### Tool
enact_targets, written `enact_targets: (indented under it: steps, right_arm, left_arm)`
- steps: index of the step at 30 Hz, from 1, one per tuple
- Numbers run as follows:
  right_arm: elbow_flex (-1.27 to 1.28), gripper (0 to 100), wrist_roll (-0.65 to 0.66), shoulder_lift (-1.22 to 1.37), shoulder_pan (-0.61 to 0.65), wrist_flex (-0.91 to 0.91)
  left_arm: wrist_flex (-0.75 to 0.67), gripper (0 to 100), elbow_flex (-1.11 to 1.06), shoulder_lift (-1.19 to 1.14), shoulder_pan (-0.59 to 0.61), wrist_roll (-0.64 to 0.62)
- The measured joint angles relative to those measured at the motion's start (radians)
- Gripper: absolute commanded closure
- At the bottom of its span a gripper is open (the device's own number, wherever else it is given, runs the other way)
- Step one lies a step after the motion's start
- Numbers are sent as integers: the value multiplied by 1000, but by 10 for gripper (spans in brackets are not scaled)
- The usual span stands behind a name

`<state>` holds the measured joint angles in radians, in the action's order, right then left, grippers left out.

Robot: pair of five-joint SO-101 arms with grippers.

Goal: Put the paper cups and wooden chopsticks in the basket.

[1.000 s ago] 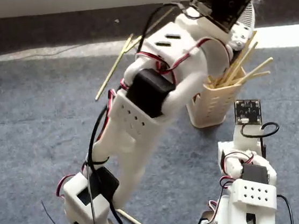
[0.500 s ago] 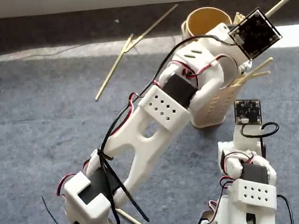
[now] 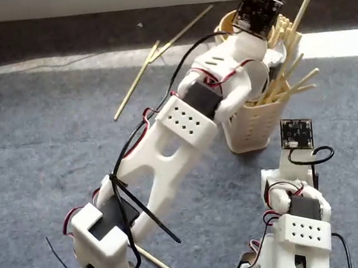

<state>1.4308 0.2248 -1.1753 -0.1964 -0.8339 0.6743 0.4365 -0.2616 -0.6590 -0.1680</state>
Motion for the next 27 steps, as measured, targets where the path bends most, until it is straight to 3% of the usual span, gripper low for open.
enact_targets:
  steps: [7, 13, 15, 19, 24, 27]
  right_arm:
    - [0, 710, 0, 0, 0, 0]
    - [0, 710, 0, 0, 0, 0]
    - [0, 710, 0, 0, 0, 0]
    - [0, 710, 0, 0, 0, 0]
    - [3, 710, 0, 0, 0, 0]
    - [3, 710, 0, 0, 3, 0]
  left_arm:
    - [0, 880, 0, 57, 8, -17]
    - [0, 995, -3, 290, 26, 81]
    - [6, 982, -6, 368, 72, 100]
    - [184, 909, -68, 497, 244, 109]
    - [468, 742, -262, 500, 577, 109]
    - [500, 771, -410, 430, 779, 109]
